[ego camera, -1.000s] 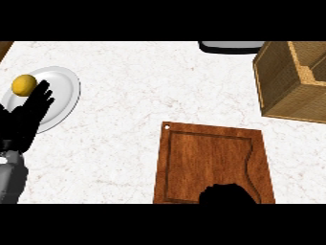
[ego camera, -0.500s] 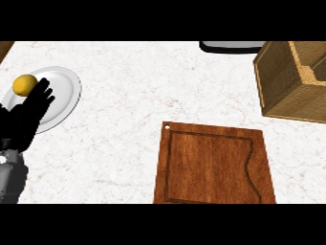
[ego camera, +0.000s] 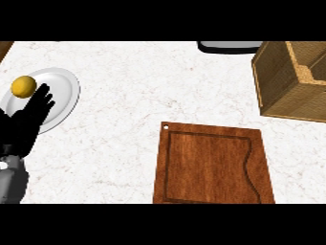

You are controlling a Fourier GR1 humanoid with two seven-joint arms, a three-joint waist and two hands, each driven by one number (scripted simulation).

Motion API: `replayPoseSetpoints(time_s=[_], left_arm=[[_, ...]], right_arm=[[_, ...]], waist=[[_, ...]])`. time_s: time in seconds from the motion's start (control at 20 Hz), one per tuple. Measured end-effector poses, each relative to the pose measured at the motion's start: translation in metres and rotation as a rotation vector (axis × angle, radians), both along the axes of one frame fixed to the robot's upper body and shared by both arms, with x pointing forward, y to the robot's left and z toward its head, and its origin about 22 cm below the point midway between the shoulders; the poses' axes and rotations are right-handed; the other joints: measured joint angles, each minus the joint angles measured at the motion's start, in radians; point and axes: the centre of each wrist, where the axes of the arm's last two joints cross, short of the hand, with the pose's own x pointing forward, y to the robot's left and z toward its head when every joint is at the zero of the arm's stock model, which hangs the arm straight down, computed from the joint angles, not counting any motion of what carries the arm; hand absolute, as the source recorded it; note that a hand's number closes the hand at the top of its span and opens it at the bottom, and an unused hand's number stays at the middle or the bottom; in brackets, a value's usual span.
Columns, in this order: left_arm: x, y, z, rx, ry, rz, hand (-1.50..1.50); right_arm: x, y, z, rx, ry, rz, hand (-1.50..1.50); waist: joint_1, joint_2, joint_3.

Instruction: Pick the squash from the cutting board and place it in the basket

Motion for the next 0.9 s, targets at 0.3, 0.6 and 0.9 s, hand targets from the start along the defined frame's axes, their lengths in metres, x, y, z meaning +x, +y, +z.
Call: replayPoseSetpoints(time_s=[0.3,0.6,0.9], left_arm=[[-0.003,0.004,0.002,0.010,0.003,0.001,0.00],[0.005,-0.004,0.006,0.007,-0.004,-0.006,0.00],[0.008,-0.007,0.008,0.005,-0.006,-0.021,0.00]], right_arm=[[0.002,-0.006,0.008,-0.025,-0.093,-0.109,1.50],[0.005,-0.023,0.074,0.042,-0.237,-0.219,1.50],[0.028,-0.025,0.110,0.044,-0.301,-0.345,1.50]], waist=[[-0.002,0.001,-0.002],[0.005,0.008,-0.003],[0.026,0.014,-0.003]])
